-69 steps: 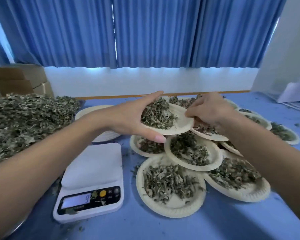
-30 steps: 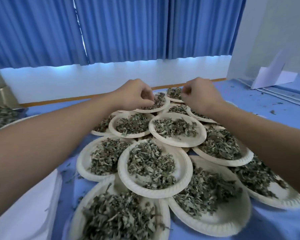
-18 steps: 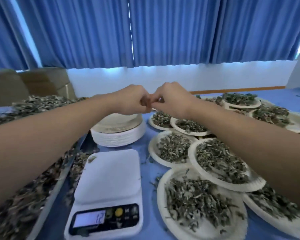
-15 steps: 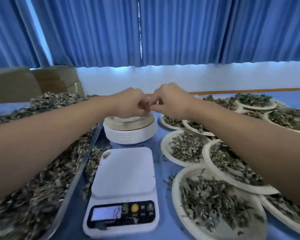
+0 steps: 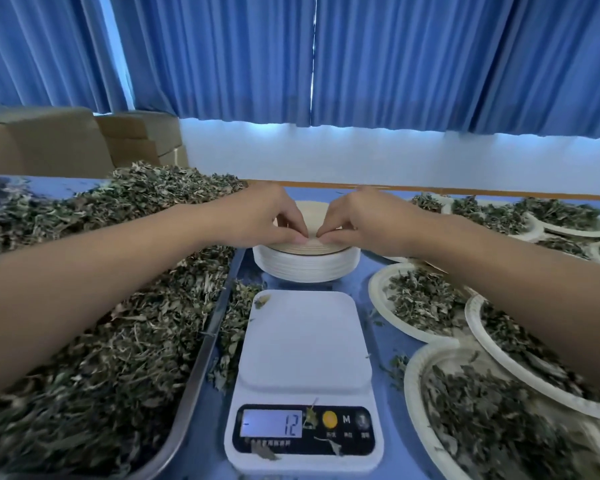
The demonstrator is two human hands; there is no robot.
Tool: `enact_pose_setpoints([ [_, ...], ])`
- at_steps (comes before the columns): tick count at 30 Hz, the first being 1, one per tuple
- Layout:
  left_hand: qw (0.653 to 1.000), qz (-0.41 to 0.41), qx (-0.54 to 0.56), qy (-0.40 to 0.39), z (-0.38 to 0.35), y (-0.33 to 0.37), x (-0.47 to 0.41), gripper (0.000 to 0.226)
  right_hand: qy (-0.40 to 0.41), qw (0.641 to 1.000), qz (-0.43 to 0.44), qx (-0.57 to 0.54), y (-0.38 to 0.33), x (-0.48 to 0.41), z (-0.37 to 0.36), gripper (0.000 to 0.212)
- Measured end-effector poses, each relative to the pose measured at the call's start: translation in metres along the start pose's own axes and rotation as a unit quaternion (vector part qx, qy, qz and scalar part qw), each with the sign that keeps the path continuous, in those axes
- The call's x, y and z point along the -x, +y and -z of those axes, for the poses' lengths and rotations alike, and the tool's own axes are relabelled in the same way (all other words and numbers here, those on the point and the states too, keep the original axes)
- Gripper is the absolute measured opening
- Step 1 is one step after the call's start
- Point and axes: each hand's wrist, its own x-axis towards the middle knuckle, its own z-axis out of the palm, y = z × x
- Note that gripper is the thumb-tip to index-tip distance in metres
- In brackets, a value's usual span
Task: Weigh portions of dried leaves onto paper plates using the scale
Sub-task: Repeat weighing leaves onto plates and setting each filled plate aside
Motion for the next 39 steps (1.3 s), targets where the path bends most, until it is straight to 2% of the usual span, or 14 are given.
enact_pose_setpoints([
  [12,1.000,-0.011,0.002,-0.005,0.000,-0.004,-0.001,0.012,0.012,1.000,0.024,-0.007,0.002,-0.001,0.000,0.015],
  [22,0.999,-0.002,0.031,-0.010,0.003,-0.007,-0.002,0.013,0.016,0.997,0.036,0.060,-0.001,-0.001,0.001,0.017],
  [29,0.999,0.003,0.030,-0.023,0.004,-0.007,-0.002,0.012,0.005,0.986,0.054,0.159,-0.010,0.002,0.001,0.028],
  [39,0.999,-0.009,0.017,-0.028,0.003,-0.002,0.001,0.013,-0.021,0.994,0.052,0.093,-0.014,-0.001,0.008,0.018],
])
